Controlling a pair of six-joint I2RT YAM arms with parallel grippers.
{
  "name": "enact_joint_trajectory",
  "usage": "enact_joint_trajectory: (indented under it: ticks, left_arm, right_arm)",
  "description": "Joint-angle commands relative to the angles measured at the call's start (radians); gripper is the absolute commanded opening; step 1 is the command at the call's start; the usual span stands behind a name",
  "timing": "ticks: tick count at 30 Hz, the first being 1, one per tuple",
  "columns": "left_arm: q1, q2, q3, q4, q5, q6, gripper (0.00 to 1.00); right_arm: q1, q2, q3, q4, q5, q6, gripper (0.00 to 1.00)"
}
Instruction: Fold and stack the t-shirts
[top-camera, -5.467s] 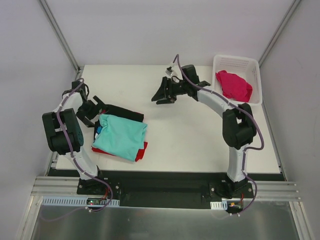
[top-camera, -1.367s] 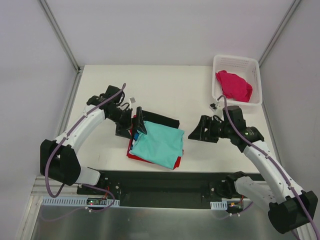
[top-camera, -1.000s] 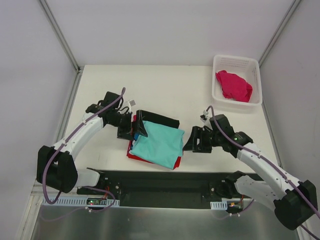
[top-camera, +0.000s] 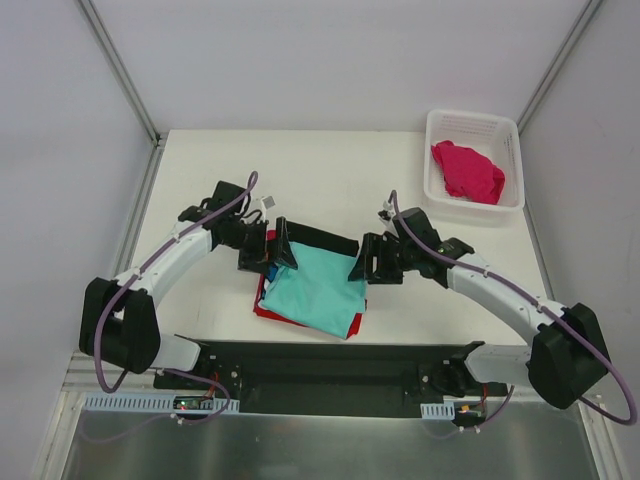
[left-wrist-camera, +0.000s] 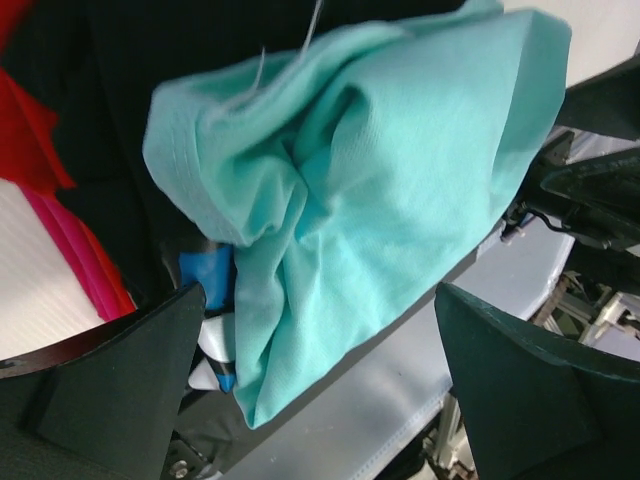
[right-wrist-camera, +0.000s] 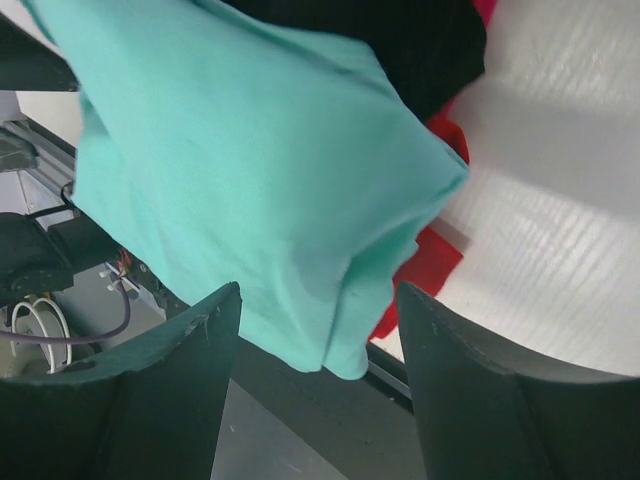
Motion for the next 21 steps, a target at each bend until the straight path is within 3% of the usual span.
enact_joint_trajectory:
  ticks: [1, 9, 21]
  left_arm:
    - [0.018, 0.046, 0.107, -0.037, -0.082, 0.08, 0.99]
    - [0.065, 0.109, 0.21, -0.06, -0.183, 0.157, 0.99]
    - [0.081, 0.181, 0.215, -0.037, -0.24, 0.143, 0.99]
  right_arm:
    - [-0.011, 0.026, 0.103, 0.019, 0.007, -0.044, 0.66]
    - [-0.074, 0.032, 0.125, 0.006, -0.028, -0.075, 0.66]
    - [-0.131, 0.058, 0.034, 0.072, -0.062, -0.086, 0.66]
